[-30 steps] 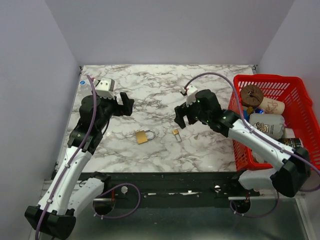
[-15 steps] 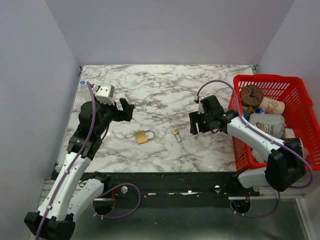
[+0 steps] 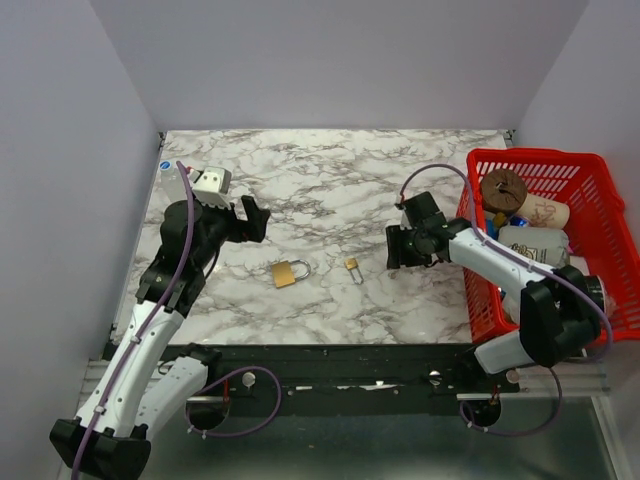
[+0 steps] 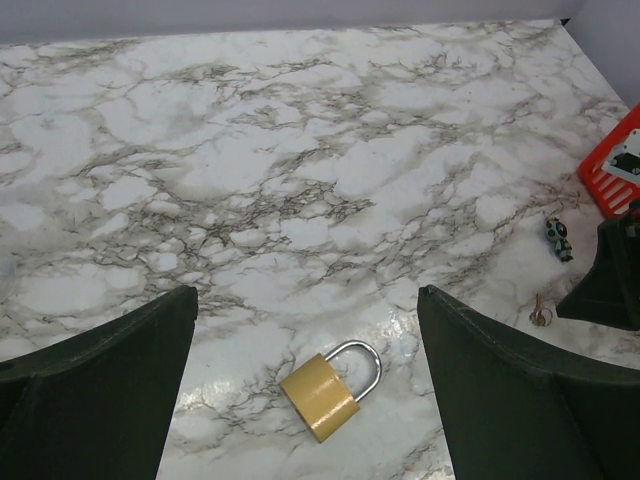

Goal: Unlock with the key

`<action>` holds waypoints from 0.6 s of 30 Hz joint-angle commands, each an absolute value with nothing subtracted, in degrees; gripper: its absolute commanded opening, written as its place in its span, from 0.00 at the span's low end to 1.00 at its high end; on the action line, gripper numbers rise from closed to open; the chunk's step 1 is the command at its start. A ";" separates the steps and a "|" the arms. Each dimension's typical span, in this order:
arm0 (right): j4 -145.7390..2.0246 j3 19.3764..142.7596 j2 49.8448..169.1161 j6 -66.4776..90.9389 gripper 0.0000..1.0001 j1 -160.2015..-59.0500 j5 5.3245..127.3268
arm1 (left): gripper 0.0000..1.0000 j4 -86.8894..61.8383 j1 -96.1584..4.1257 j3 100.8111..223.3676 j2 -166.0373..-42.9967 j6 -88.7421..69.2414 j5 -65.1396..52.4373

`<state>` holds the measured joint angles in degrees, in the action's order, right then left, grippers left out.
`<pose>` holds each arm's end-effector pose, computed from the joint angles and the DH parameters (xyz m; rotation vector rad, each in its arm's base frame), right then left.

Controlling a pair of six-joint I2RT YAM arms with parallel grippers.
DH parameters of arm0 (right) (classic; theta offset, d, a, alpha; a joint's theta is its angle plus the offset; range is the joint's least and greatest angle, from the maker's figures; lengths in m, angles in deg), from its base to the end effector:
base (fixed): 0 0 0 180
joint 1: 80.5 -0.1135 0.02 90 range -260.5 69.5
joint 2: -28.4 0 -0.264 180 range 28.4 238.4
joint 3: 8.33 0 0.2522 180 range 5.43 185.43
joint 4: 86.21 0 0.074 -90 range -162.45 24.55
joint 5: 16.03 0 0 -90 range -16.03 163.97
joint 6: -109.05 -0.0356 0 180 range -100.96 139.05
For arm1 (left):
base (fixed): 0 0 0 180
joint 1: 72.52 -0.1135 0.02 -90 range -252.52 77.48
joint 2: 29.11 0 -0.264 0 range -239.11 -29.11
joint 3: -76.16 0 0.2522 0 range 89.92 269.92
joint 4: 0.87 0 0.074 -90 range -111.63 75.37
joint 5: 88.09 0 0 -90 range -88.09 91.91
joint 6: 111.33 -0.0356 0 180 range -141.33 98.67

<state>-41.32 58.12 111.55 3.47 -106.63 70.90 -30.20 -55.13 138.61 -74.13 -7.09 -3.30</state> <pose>0.2525 0.1260 0.2068 -0.2645 2.6672 0.3086 0.1719 -0.0572 0.3532 0.1160 1.7990 -0.4771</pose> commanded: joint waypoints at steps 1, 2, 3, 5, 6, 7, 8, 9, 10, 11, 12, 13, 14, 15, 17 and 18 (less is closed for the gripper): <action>-41.95 56.50 114.44 2.96 0.62 -106.60 72.03 | 0.99 -30.19 -54.76 138.26 -74.29 -6.56 -4.77; -41.95 56.24 114.97 3.05 0.61 -106.60 73.16 | 0.99 -30.19 -54.67 138.43 -74.37 -6.48 -4.77; -41.95 56.15 115.32 3.22 0.61 -106.60 73.52 | 0.99 -30.27 -54.67 138.44 -74.37 -6.48 -4.77; -42.30 55.62 116.20 3.49 0.60 -106.60 73.79 | 0.99 -30.27 -54.59 138.35 -74.64 -6.39 -4.77; -42.92 55.62 116.55 3.49 0.58 -106.60 73.70 | 0.99 -30.27 -54.50 138.43 -74.73 -6.30 -4.77; -43.27 55.53 116.90 3.49 0.57 -106.60 73.70 | 0.99 -30.27 -54.50 138.35 -74.81 -6.39 -4.77; -43.62 55.27 117.17 3.58 0.56 -106.60 73.62 | 0.99 -30.27 -54.50 138.43 -74.90 -6.30 -4.77; -44.15 55.35 118.13 3.58 0.55 -106.60 73.35 | 0.99 -30.36 -54.50 138.44 -74.99 -6.30 -4.77; -43.89 55.70 118.66 4.27 0.52 -106.60 72.92 | 0.99 -30.36 -54.50 138.44 -75.16 -6.30 -4.77; -43.89 56.32 119.10 4.54 0.51 -106.69 72.65 | 0.99 -30.36 -54.41 138.44 -75.25 -6.30 -4.77; -43.80 56.41 119.71 4.72 0.50 -106.69 72.39 | 0.99 -30.36 -54.41 138.44 -75.34 -6.30 -4.68; -43.80 56.58 119.98 4.81 0.50 -106.69 72.30 | 0.99 -30.45 -54.41 138.44 -75.34 -6.30 -4.68; -43.80 56.76 119.98 4.98 0.50 -106.69 72.30 | 0.99 -30.45 -54.41 138.44 -75.52 -6.30 -4.68; -43.80 57.02 120.07 4.90 0.49 -106.69 72.38 | 0.99 -30.45 -54.41 138.44 -75.52 -6.30 -4.59; -43.89 57.20 120.51 4.98 0.49 -106.69 72.73 | 0.99 -30.45 -54.41 138.52 -75.60 -6.30 -4.68; -43.89 57.38 120.86 5.16 0.49 -106.69 73.35 | 0.99 -30.45 -54.41 138.52 -75.69 -6.30 -4.68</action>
<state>-42.89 55.87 118.35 4.15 -106.63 72.16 -30.27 -54.76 138.61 -75.52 -6.67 -3.67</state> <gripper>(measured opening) 0.492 0.988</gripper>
